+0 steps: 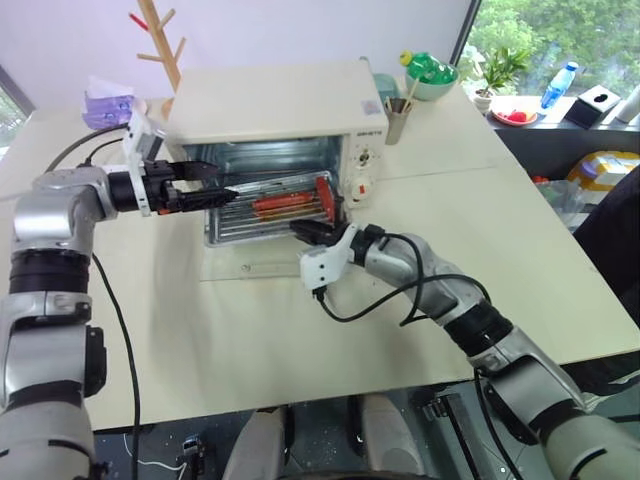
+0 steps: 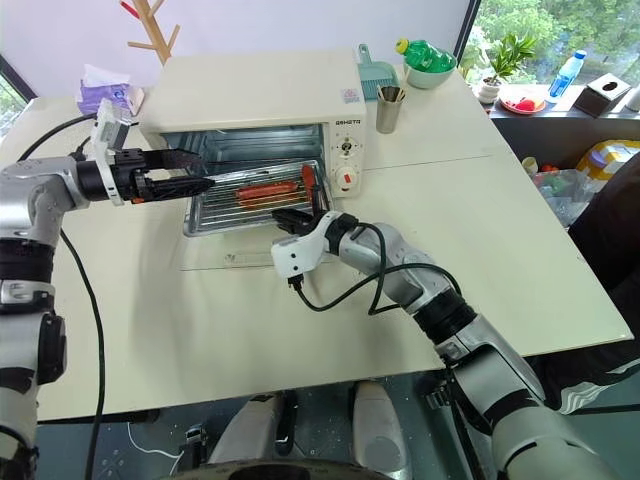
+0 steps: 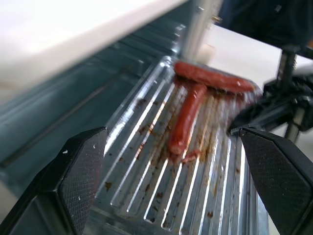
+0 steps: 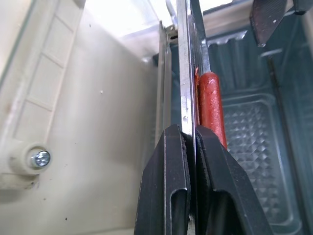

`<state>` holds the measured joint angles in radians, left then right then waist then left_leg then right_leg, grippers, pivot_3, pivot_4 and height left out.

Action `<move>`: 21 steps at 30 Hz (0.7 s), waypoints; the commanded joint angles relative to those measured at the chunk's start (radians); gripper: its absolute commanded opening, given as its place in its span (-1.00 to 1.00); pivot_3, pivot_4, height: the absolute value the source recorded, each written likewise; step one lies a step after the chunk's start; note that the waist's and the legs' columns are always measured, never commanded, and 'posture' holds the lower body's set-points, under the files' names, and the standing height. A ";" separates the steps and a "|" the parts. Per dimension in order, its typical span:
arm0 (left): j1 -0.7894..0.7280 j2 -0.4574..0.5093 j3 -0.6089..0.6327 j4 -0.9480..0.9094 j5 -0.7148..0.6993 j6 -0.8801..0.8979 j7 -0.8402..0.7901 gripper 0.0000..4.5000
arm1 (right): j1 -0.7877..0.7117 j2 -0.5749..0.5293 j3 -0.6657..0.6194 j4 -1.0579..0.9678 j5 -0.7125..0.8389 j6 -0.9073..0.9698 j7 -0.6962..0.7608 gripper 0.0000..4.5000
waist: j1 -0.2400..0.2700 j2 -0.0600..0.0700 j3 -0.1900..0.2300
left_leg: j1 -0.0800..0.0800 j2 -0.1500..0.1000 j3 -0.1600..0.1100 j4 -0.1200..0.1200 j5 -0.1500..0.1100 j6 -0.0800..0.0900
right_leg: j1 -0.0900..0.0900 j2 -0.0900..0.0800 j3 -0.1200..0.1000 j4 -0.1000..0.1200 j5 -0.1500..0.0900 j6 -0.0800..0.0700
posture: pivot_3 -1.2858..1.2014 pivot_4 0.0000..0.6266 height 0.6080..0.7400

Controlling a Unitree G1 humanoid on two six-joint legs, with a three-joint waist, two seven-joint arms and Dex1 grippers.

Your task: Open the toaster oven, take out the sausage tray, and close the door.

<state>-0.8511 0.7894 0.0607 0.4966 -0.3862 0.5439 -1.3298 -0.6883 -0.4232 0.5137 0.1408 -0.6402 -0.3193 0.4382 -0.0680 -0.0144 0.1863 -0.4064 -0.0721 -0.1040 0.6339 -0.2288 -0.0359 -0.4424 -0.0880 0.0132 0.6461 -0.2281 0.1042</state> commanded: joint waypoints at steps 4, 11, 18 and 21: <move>0.082 0.110 0.057 -0.199 -0.088 0.080 -0.080 1.00 | 0.056 -0.061 -0.081 -0.140 0.084 -0.060 0.024 -1.00 | 0.001 0.000 0.000 | 0.000 0.000 0.000 0.000 0.000 0.000 | 0.000 0.000 0.000 0.000 0.000 0.000 | 0.03 -0.52 1.00; 0.231 0.221 0.152 -0.393 -0.211 0.234 -0.092 1.00 | 0.130 -0.130 -0.129 -0.221 0.153 -0.113 0.060 -1.00 | 0.008 -0.001 0.000 | 0.000 0.001 0.000 0.000 0.000 0.001 | 0.001 0.000 0.001 -0.001 0.000 0.000 | 0.03 -0.52 1.00; 0.459 0.278 0.354 -0.535 -0.414 0.565 -0.002 1.00 | 0.179 -0.178 -0.156 -0.261 0.219 -0.203 0.088 -1.00 | 0.012 -0.001 0.000 | 0.002 0.002 0.001 0.000 0.000 0.001 | 0.002 0.000 0.001 -0.001 -0.001 -0.001 | 0.03 -0.52 1.00; 0.584 0.221 0.465 -0.611 -0.517 0.725 0.100 1.00 | 0.195 -0.211 -0.166 -0.261 0.265 -0.268 0.107 -1.00 | 0.013 -0.001 0.001 | 0.003 0.004 0.002 0.000 -0.001 0.001 | 0.002 0.000 0.002 -0.001 -0.001 -0.002 | 0.03 -0.52 1.00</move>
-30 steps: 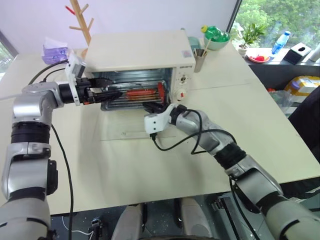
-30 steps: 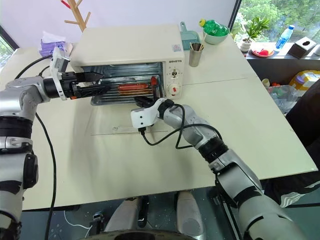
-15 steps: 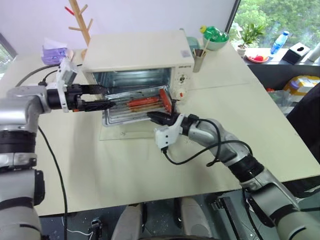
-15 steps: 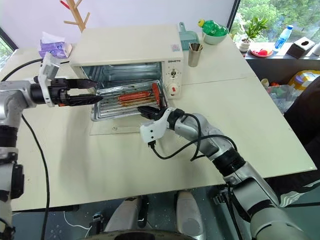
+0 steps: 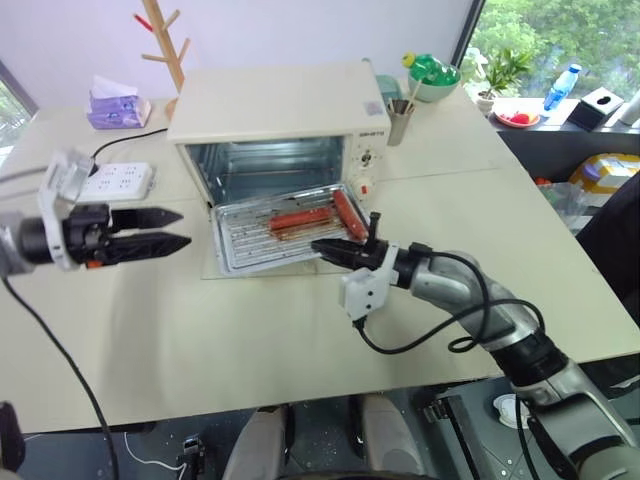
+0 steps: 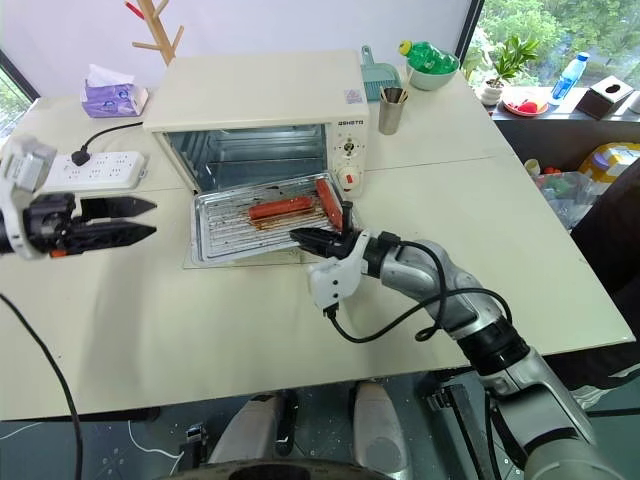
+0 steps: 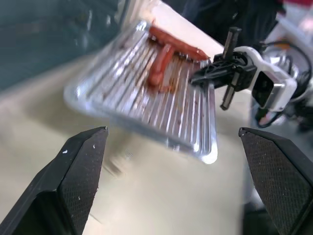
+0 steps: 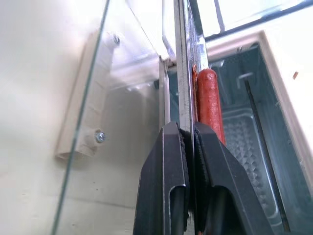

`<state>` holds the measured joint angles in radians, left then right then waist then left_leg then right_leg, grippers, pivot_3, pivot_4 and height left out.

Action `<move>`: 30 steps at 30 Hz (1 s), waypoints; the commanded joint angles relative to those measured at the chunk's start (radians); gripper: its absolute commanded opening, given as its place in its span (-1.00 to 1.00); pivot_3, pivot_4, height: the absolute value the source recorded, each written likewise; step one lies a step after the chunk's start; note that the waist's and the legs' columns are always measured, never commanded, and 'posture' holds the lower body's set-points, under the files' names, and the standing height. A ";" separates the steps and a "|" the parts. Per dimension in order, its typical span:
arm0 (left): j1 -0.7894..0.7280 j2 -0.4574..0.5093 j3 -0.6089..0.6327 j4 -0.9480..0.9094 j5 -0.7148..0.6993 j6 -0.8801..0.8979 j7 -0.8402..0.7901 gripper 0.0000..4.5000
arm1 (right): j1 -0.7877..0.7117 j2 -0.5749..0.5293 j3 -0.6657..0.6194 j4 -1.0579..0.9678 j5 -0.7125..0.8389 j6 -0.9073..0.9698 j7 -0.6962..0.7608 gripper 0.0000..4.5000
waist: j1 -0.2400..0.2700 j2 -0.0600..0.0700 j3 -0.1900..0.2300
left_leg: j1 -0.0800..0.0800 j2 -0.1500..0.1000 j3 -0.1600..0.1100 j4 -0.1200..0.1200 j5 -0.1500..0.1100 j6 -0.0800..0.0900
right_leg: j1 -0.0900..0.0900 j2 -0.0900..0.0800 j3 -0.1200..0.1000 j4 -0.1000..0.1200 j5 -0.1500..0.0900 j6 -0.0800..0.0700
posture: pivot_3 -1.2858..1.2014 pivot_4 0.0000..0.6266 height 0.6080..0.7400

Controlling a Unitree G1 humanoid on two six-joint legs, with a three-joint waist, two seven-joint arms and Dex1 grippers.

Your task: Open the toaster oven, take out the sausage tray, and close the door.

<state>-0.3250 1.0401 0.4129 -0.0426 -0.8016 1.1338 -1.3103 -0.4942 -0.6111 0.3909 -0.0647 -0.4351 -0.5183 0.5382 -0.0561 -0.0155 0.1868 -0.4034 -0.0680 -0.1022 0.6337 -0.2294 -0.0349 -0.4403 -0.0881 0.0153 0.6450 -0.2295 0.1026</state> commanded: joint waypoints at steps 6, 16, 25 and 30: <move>0.122 -0.214 0.253 -0.145 -0.277 0.378 0.325 1.00 | 0.003 -0.054 -0.060 -0.051 0.092 -0.152 0.020 -1.00 | 0.020 -0.002 0.000 | 0.014 0.001 0.000 -0.001 0.000 0.000 | 0.014 0.000 -0.001 -0.002 -0.001 -0.001 | 0.03 -0.52 1.00; 0.062 -0.556 0.284 -0.087 -0.579 0.481 0.847 1.00 | 0.015 -0.068 -0.046 -0.037 0.089 -0.215 0.050 -1.00 | 0.039 -0.005 -0.001 | 0.015 0.001 0.000 -0.001 0.000 0.000 | 0.016 0.000 0.000 -0.004 -0.001 -0.001 | 0.03 -0.52 1.00; 0.173 -0.512 0.051 -0.068 -1.109 0.195 1.293 1.00 | 0.037 -0.065 -0.048 -0.046 0.060 -0.208 0.048 -1.00 | 0.043 -0.006 -0.001 | 0.015 0.001 0.000 -0.002 0.000 0.000 | 0.016 -0.001 0.001 -0.005 -0.001 -0.002 | 0.03 -0.52 1.00; 0.185 -0.472 -0.036 -0.083 -1.171 0.104 1.322 0.89 | 0.048 -0.068 -0.053 -0.041 0.043 -0.215 0.040 -1.00 | 0.046 -0.006 -0.001 | 0.015 0.001 0.000 -0.001 0.000 0.000 | 0.016 0.000 0.001 -0.006 -0.003 -0.005 | 0.03 -0.52 1.00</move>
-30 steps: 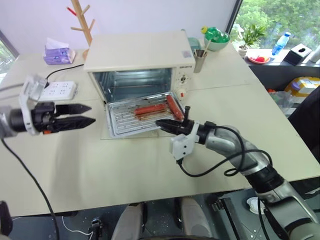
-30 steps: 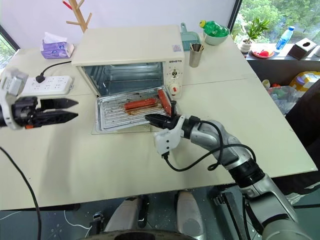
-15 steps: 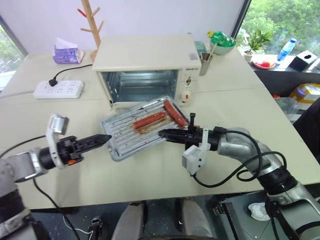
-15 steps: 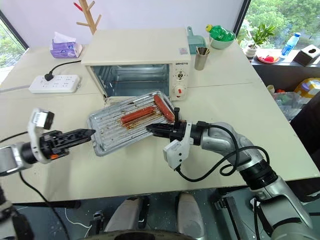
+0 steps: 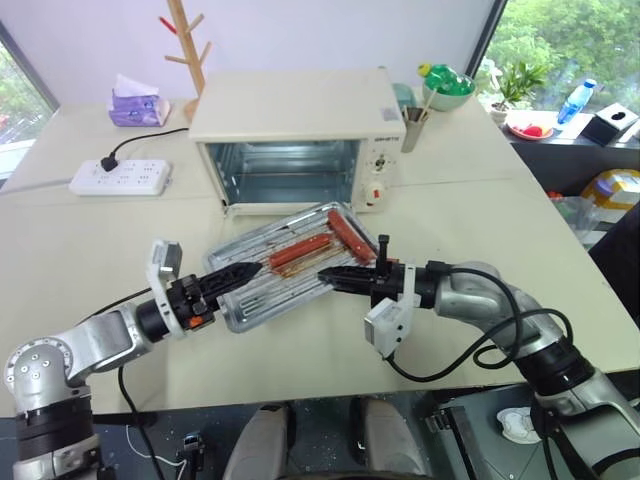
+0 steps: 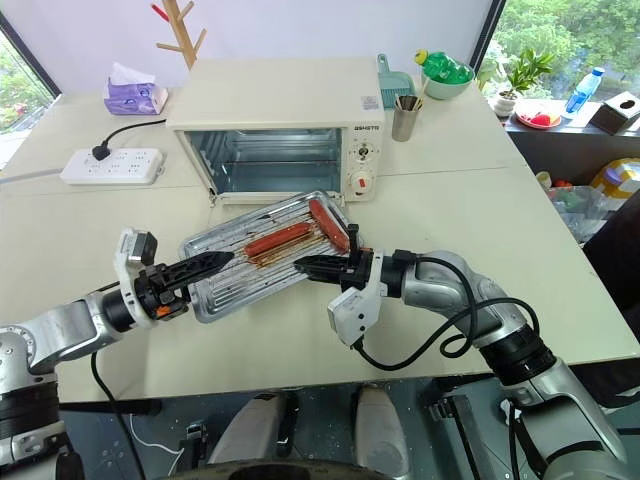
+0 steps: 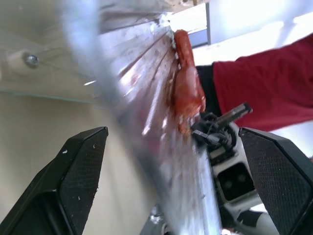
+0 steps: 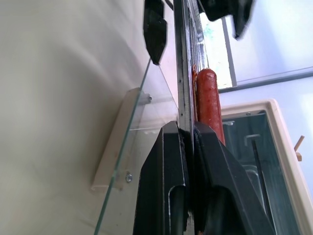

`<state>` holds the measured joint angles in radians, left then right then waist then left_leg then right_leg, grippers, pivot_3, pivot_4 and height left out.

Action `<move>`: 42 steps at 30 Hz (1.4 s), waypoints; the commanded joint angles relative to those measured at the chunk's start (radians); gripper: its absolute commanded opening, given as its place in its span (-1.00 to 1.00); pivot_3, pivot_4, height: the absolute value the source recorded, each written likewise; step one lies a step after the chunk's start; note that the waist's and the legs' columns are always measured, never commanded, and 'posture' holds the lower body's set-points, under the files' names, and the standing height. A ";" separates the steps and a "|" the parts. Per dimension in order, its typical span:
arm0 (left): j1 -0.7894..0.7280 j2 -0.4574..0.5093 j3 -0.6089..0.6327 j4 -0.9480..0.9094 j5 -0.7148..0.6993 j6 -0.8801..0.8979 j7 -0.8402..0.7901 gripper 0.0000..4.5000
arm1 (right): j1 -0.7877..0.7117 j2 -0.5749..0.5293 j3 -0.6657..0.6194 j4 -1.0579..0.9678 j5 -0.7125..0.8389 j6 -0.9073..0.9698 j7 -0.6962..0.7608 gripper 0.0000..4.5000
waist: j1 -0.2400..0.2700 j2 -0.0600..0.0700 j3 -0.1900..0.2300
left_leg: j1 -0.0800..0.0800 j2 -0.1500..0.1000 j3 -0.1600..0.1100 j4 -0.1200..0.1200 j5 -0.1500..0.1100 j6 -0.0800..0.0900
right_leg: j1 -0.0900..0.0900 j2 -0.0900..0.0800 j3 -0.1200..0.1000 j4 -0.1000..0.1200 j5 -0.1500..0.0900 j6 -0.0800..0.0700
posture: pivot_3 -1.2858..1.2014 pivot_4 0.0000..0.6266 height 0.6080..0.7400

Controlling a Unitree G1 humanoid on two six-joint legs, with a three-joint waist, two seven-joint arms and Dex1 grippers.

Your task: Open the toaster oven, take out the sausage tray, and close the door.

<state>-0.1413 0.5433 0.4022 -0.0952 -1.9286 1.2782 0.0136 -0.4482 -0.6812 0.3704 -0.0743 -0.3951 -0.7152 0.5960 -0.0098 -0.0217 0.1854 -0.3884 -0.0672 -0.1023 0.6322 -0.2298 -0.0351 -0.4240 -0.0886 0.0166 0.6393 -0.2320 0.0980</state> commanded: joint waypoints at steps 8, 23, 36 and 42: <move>0.024 0.059 -0.047 -0.031 -0.044 -0.060 -0.052 -0.70 | 0.003 -0.003 -0.049 -0.007 -0.034 -0.023 -0.042 -1.00 | -0.002 0.000 0.000 | 0.000 0.000 0.000 -0.001 0.000 0.000 | 0.000 0.000 -0.001 -0.001 0.000 0.000 | 0.03 -0.52 1.00; 0.042 -0.010 -0.066 0.003 -0.044 -0.100 -0.020 -1.00 | 0.016 -0.022 -0.060 -0.031 -0.015 -0.005 -0.028 -0.25 | -0.001 0.000 0.000 | 0.000 0.000 0.000 -0.001 0.000 0.000 | 0.001 0.001 -0.001 -0.005 0.000 0.000 | 0.03 -0.52 1.00; 0.165 -0.122 0.117 -0.107 -0.044 -0.185 0.039 -1.00 | 0.260 -0.153 -0.232 -0.233 0.420 0.217 0.109 0.40 | -0.001 0.000 0.000 | -0.001 0.001 0.000 -0.002 -0.001 0.002 | 0.003 0.000 0.000 -0.008 -0.001 -0.001 | 0.03 -0.52 1.00; 0.432 -0.256 0.257 -0.353 -0.044 -0.371 0.038 -1.00 | 0.283 -0.111 -0.325 -0.119 0.550 0.520 0.110 0.40 | 0.001 -0.001 -0.001 | -0.001 0.004 0.004 -0.001 -0.002 0.004 | 0.003 -0.001 0.001 -0.011 -0.002 -0.003 | 0.03 -0.52 1.00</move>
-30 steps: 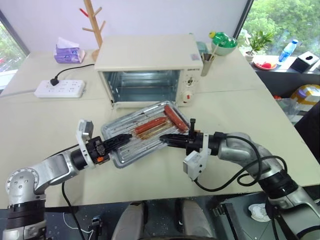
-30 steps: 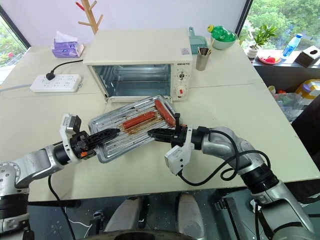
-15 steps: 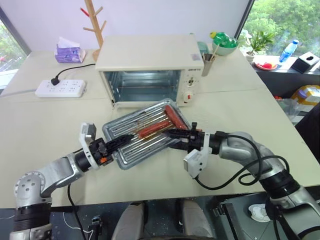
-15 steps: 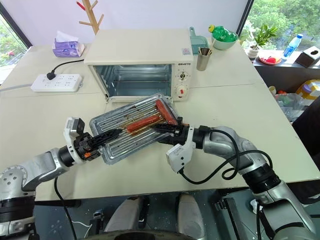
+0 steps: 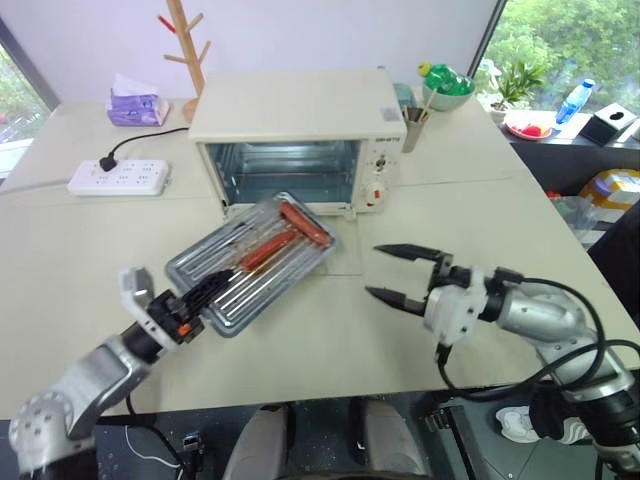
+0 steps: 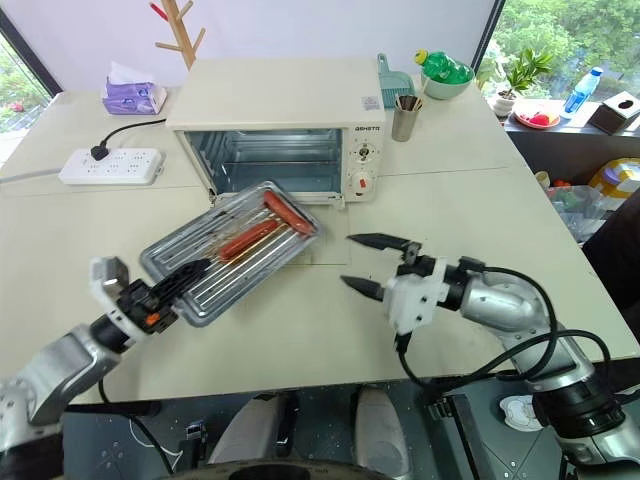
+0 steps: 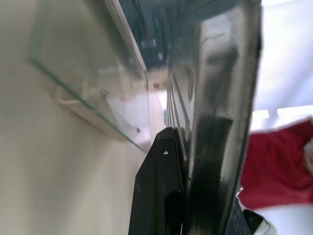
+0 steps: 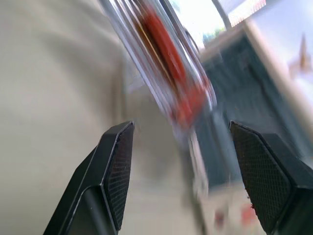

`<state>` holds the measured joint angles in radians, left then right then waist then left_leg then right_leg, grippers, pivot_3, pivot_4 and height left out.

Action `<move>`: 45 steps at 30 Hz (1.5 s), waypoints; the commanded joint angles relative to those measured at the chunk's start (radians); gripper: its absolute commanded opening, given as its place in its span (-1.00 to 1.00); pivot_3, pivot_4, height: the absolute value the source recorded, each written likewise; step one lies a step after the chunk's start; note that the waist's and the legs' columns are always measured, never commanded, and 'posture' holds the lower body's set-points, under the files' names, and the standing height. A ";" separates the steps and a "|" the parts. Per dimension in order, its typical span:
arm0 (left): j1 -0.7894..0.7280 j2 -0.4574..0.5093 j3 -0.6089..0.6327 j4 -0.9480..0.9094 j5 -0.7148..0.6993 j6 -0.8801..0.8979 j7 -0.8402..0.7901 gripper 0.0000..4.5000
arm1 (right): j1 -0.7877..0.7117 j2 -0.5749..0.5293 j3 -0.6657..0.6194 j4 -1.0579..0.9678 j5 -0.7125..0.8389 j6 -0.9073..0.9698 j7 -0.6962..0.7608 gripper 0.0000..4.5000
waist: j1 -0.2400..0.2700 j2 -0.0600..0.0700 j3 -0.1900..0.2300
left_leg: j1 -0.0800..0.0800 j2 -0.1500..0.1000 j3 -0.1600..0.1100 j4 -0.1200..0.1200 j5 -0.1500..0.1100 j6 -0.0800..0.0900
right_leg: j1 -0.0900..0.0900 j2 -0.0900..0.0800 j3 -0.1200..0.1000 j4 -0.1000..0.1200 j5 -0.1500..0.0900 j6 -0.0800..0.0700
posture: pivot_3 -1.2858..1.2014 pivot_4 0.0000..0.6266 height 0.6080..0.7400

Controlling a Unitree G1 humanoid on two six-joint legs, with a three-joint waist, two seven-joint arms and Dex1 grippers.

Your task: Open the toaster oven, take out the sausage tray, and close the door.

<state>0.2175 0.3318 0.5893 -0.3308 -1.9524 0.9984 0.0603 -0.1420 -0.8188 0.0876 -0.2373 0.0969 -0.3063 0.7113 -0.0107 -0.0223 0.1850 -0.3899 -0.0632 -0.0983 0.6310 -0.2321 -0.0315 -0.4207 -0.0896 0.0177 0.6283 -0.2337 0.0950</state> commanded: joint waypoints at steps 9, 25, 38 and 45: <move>0.200 -0.248 0.130 -0.243 -0.020 -0.409 0.035 -1.00 | -0.176 0.178 -0.024 0.262 0.042 0.292 -0.019 0.40 | 0.023 -0.001 0.000 | 0.000 0.005 0.012 0.001 -0.001 0.001 | 0.001 0.002 0.000 -0.005 0.001 -0.002 | 0.03 -0.52 1.00; 0.179 -0.211 0.211 -0.115 -0.020 -0.615 -0.038 -1.00 | -0.296 0.337 0.065 0.528 -0.102 0.287 -0.049 -0.96 | 0.024 -0.002 -0.001 | 0.000 0.006 0.013 0.001 -0.004 0.006 | 0.006 0.006 -0.002 -0.014 0.002 -0.003 | 0.03 -0.52 1.00; 0.106 -0.144 0.196 -0.049 -0.012 -0.621 -0.034 -1.00 | -0.282 0.413 0.119 0.487 -0.142 0.299 -0.043 -0.96 | 0.015 -0.006 -0.003 | 0.005 0.008 0.012 0.000 -0.004 0.006 | 0.009 0.008 -0.002 -0.014 0.002 -0.003 | 0.03 -0.52 1.00; 0.099 -0.118 0.203 -0.013 -0.016 -0.605 -0.043 -1.00 | -0.337 0.430 0.042 0.357 -0.024 0.333 -0.020 -0.96 | 0.019 -0.006 -0.003 | 0.004 0.008 0.011 0.000 -0.004 0.006 | 0.009 0.008 -0.001 -0.015 0.002 -0.003 | 0.03 -0.52 1.00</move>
<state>0.3194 0.1957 0.7677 -0.3226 -1.9540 0.3884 0.0422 -0.4226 -0.3985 0.1802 0.2190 0.0122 0.0276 0.6854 0.0078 -0.0281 0.1821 -0.3863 -0.0554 -0.0877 0.6311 -0.2365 -0.0253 -0.4123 -0.0818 0.0166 0.6138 -0.2315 0.0918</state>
